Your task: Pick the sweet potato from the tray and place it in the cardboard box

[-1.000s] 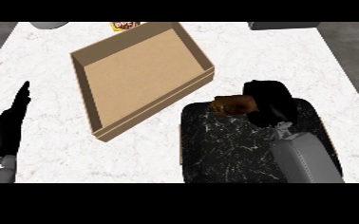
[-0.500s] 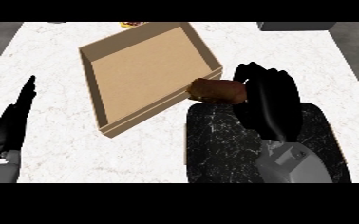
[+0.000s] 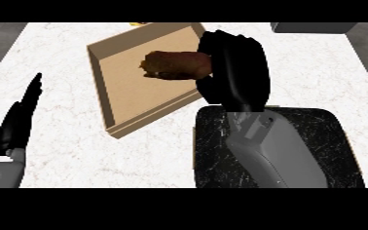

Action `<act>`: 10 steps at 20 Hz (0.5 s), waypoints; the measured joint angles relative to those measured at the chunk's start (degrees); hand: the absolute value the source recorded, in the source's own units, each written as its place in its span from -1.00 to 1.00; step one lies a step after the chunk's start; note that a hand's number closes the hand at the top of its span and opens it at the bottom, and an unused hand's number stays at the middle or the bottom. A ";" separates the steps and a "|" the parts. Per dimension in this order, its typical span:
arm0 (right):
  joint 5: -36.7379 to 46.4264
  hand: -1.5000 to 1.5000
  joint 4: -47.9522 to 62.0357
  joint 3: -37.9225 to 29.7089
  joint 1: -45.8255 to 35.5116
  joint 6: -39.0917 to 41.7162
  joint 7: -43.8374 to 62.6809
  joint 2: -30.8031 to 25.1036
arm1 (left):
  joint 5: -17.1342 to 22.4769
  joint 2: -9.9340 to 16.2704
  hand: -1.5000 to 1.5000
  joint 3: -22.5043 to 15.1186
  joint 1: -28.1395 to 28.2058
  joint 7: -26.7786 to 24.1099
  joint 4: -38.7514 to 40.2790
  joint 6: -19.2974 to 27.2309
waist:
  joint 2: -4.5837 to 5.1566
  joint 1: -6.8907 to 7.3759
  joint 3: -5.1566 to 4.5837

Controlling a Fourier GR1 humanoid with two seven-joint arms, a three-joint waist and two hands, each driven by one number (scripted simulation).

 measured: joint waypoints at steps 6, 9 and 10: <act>-8.26 1.00 15.10 -2.77 -13.45 -9.71 2.91 0.22 | -0.51 -0.54 0.00 0.05 -0.42 -0.67 1.06 -0.76 | 0.19 0.66 -0.01; -12.76 1.00 23.76 -3.79 -19.34 -14.82 3.68 0.25 | -1.06 -1.12 0.00 -0.53 -0.54 -0.31 0.28 -0.75 | 0.32 1.32 -0.02; -13.98 1.00 27.01 -4.44 -21.07 -16.49 2.99 0.26 | -1.28 -1.37 0.00 -0.78 -0.84 0.20 -0.14 -0.66 | 0.39 1.49 -0.02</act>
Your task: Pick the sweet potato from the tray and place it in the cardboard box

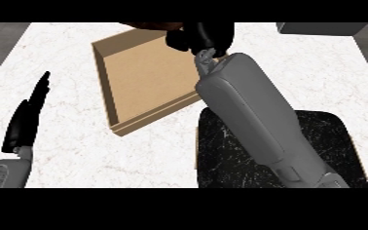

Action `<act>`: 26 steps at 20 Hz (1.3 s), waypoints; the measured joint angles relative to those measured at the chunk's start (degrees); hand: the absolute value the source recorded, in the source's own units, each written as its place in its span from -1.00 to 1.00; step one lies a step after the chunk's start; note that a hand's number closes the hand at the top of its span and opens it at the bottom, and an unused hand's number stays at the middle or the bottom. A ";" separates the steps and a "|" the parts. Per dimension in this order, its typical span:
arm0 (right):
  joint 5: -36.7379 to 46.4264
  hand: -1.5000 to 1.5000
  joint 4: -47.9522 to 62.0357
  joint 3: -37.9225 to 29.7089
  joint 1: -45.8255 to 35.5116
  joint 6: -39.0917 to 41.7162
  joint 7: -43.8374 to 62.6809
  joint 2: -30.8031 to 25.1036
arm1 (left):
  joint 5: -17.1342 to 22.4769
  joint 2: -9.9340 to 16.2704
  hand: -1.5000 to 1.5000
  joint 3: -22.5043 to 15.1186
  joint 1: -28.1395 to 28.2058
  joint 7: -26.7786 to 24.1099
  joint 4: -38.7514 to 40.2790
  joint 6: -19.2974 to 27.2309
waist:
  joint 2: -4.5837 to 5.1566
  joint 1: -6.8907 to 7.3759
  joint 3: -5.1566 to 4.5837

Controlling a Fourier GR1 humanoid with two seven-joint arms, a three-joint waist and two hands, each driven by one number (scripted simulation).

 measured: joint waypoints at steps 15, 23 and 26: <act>-12.69 -1.00 38.43 -2.96 -16.20 -16.78 -9.21 0.02 | -1.31 -1.30 0.00 -1.13 -2.68 0.90 -0.66 -0.84 | 1.15 3.03 -0.07; -19.97 -1.00 46.62 -6.79 -16.51 -21.28 -13.47 0.03 | -1.81 -1.70 0.00 -1.58 -4.21 0.91 -0.42 -1.24 | 1.84 4.66 -0.04; -21.64 -1.00 47.91 -7.30 -16.63 -23.39 -16.90 0.02 | -2.09 -1.79 0.00 -1.50 -4.75 1.00 0.09 -1.13 | 1.89 4.80 -0.03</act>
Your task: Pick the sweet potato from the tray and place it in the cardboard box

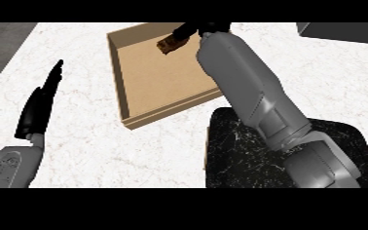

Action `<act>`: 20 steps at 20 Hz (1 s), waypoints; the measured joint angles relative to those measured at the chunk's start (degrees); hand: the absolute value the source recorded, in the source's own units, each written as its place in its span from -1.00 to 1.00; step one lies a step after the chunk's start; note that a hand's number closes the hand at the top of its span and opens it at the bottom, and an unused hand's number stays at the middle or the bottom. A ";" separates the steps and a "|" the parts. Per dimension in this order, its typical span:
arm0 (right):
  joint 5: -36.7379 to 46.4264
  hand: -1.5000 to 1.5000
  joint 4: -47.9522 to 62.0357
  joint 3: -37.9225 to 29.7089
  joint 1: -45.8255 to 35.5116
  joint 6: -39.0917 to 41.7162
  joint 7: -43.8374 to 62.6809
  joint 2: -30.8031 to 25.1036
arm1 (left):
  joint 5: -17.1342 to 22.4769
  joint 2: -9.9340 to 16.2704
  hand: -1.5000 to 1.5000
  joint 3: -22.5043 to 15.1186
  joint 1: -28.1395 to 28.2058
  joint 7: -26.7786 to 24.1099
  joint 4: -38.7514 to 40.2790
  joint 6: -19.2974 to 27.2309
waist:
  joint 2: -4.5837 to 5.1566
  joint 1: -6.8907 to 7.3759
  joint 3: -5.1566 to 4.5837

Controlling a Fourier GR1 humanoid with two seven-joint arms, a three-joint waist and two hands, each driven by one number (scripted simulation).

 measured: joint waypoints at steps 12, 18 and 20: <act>-7.66 -1.00 -2.64 -5.49 0.99 -15.00 -14.98 0.02 | -0.24 -0.31 0.00 1.17 1.50 -0.86 0.76 0.75 | -0.81 -2.19 0.07; -11.87 -1.00 -6.83 -9.59 4.79 -14.24 -21.97 -0.74 | 0.51 0.15 0.00 2.98 5.31 -0.23 -1.28 0.61 | -1.84 -5.09 0.09; -12.40 -1.00 -8.86 -9.97 6.61 -13.28 -21.99 -1.86 | 0.87 1.12 0.00 4.10 6.09 -0.26 -1.72 0.02 | -2.13 -5.94 0.09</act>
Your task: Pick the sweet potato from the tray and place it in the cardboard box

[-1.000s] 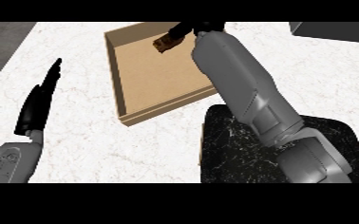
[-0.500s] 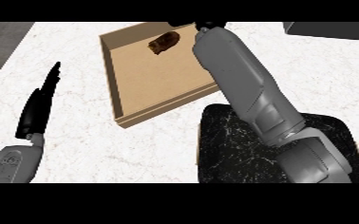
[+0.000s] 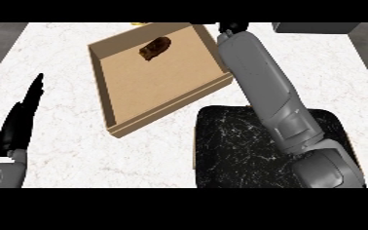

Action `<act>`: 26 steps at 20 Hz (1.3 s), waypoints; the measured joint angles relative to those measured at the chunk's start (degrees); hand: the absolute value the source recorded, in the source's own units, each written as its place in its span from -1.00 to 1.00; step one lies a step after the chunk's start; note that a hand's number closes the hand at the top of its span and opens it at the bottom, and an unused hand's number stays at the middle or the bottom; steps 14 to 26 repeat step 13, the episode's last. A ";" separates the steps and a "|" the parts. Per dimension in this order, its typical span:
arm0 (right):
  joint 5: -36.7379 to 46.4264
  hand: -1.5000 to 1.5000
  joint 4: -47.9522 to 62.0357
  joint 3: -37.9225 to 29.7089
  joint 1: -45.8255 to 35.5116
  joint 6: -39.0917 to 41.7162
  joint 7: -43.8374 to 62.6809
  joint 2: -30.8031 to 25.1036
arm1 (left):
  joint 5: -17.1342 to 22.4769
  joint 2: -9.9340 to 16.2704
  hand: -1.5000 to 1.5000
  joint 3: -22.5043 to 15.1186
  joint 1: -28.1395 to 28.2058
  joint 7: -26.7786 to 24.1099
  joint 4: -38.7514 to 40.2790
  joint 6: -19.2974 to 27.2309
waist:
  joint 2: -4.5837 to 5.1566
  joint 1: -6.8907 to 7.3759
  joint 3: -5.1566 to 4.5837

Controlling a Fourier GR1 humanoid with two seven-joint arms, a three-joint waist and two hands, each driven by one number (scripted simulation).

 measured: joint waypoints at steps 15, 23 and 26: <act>-1.04 -1.00 -32.04 4.86 26.00 13.89 7.26 -12.04 | -0.26 0.05 0.00 2.45 3.27 0.14 -1.37 0.09 | -1.03 -3.31 -0.02; -1.04 -1.00 -32.04 4.86 26.00 13.89 7.26 -12.04 | -0.26 0.05 0.00 2.45 3.27 0.14 -1.37 0.09 | -1.03 -3.31 -0.02; -1.04 -1.00 -32.04 4.86 26.00 13.89 7.26 -12.04 | -0.26 0.05 0.00 2.45 3.27 0.14 -1.37 0.09 | -1.03 -3.31 -0.02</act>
